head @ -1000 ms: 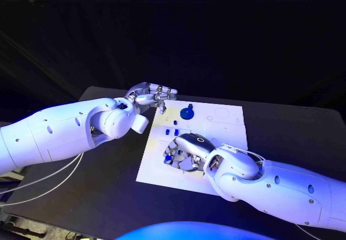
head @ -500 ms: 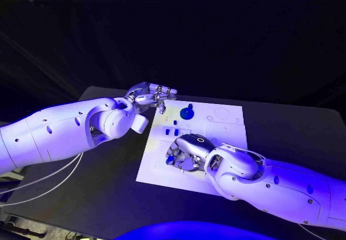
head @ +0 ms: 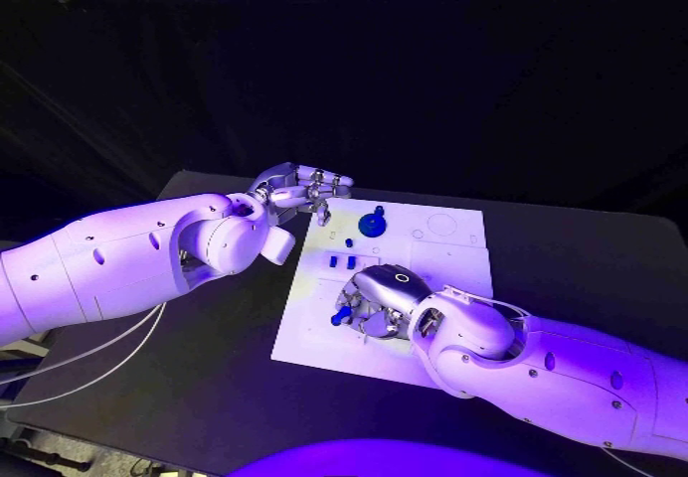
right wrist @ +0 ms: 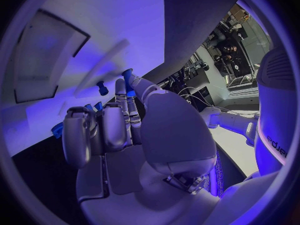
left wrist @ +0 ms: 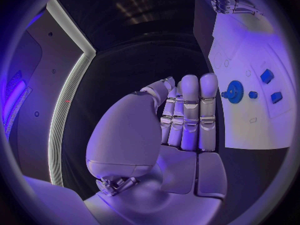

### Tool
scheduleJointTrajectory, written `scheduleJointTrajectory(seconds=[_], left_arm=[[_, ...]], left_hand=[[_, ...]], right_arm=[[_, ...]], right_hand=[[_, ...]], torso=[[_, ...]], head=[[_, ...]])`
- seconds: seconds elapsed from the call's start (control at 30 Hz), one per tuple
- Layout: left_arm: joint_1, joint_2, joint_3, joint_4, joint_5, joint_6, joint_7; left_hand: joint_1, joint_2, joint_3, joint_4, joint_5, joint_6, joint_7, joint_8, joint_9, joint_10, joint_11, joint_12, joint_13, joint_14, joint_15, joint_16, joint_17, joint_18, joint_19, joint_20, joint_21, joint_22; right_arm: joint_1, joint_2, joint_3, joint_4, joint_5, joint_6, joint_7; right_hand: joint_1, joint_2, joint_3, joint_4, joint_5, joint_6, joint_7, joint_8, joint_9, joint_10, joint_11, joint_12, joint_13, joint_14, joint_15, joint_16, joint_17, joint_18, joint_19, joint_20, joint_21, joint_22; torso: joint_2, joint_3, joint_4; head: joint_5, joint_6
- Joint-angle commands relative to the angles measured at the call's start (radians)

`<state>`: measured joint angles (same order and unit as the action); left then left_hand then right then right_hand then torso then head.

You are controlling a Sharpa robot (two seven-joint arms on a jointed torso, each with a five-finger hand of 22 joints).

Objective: Assemble the parts on the task board

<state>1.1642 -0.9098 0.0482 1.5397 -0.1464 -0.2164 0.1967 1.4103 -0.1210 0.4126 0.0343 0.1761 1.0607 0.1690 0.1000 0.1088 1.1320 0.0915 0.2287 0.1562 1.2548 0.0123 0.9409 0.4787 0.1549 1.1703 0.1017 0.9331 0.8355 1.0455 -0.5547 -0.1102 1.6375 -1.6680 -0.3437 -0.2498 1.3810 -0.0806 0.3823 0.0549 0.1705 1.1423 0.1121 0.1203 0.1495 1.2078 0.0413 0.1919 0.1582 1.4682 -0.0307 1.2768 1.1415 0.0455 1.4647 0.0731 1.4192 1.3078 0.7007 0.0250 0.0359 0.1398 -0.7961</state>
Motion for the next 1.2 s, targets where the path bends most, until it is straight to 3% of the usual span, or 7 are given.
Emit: scheduleJointTrajectory(seconds=[0.03,0.63,0.93,1.07,1.2], left_arm=[[0.001,0.001,0.000,0.003,-0.003,0.020,0.004],[0.001,0.002,0.000,0.003,-0.003,0.020,0.002],[0.001,0.002,0.000,0.003,-0.003,0.025,-0.003],[0.001,0.002,0.000,0.002,-0.003,0.028,-0.005],[0.001,0.001,0.000,0.002,-0.003,0.030,-0.006]], left_hand=[[0.002,0.010,-0.001,-0.005,0.004,-0.002,0.002,0.004,-0.001,-0.007,0.003,0.003,0.001,-0.004,-0.001,0.000,-0.001,0.009,0.007,-0.002,-0.005,-0.001],[0.001,0.010,-0.001,-0.006,0.004,-0.002,0.002,0.004,-0.002,-0.008,0.003,0.005,0.001,-0.004,-0.001,0.000,-0.002,0.010,0.007,-0.002,-0.007,-0.003],[0.001,0.010,-0.001,-0.006,0.004,-0.003,0.002,0.004,-0.002,-0.008,0.003,0.005,0.000,-0.004,-0.001,0.000,-0.002,0.010,0.007,-0.002,-0.008,-0.004],[0.000,0.011,-0.001,-0.006,0.004,-0.003,0.002,0.004,-0.002,-0.009,0.003,0.005,0.000,-0.004,-0.001,0.000,-0.003,0.010,0.006,-0.002,-0.009,-0.005],[0.000,0.011,-0.001,-0.006,0.004,-0.003,0.002,0.004,-0.002,-0.009,0.003,0.005,0.000,-0.004,-0.001,0.000,-0.003,0.010,0.006,-0.002,-0.009,-0.005]], right_arm=[[-0.001,0.001,0.000,0.000,-0.036,-0.014,-0.029],[-0.004,0.026,-0.004,0.005,-0.007,0.057,-0.008],[-0.005,0.022,-0.005,0.001,-0.016,0.022,-0.024],[-0.006,0.018,-0.005,0.003,-0.019,0.005,-0.024],[-0.006,0.013,-0.005,0.009,-0.020,-0.004,-0.021]], right_hand=[[0.000,0.010,0.006,0.002,0.007,0.016,-0.011,0.022,0.039,0.005,0.001,-0.004,0.001,0.032,-0.005,0.008,0.002,-0.008,0.040,-0.006,0.004,0.125],[-0.028,-0.020,-0.014,0.011,0.004,-0.009,0.000,0.006,0.039,0.000,0.008,-0.019,0.003,0.030,0.000,0.007,0.000,-0.007,0.038,-0.002,0.000,0.124],[-0.030,-0.033,-0.010,0.016,0.008,-0.088,0.012,-0.052,0.019,0.007,0.013,-0.023,0.011,0.031,0.004,0.015,0.010,-0.008,0.039,0.003,0.004,0.129],[-0.032,-0.042,-0.009,0.018,0.007,-0.131,0.011,-0.060,0.008,0.009,0.007,-0.025,0.016,0.031,-0.001,0.019,0.015,-0.008,0.039,0.002,0.005,0.131],[-0.042,-0.059,-0.013,0.026,-0.001,-0.245,-0.011,-0.060,-0.017,0.011,-0.003,-0.029,0.022,0.031,-0.006,0.021,0.017,-0.008,0.040,-0.004,0.006,0.134]], torso=[[0.000,-0.0001,-0.0003],[0.000,-0.0013,-0.0001],[0.000,0.0000,-0.0002],[0.000,0.0004,-0.0004],[0.000,0.0008,-0.0008]], head=[[0.000,0.000],[-0.001,-0.002],[-0.002,-0.001],[-0.002,0.000],[-0.002,0.000]])
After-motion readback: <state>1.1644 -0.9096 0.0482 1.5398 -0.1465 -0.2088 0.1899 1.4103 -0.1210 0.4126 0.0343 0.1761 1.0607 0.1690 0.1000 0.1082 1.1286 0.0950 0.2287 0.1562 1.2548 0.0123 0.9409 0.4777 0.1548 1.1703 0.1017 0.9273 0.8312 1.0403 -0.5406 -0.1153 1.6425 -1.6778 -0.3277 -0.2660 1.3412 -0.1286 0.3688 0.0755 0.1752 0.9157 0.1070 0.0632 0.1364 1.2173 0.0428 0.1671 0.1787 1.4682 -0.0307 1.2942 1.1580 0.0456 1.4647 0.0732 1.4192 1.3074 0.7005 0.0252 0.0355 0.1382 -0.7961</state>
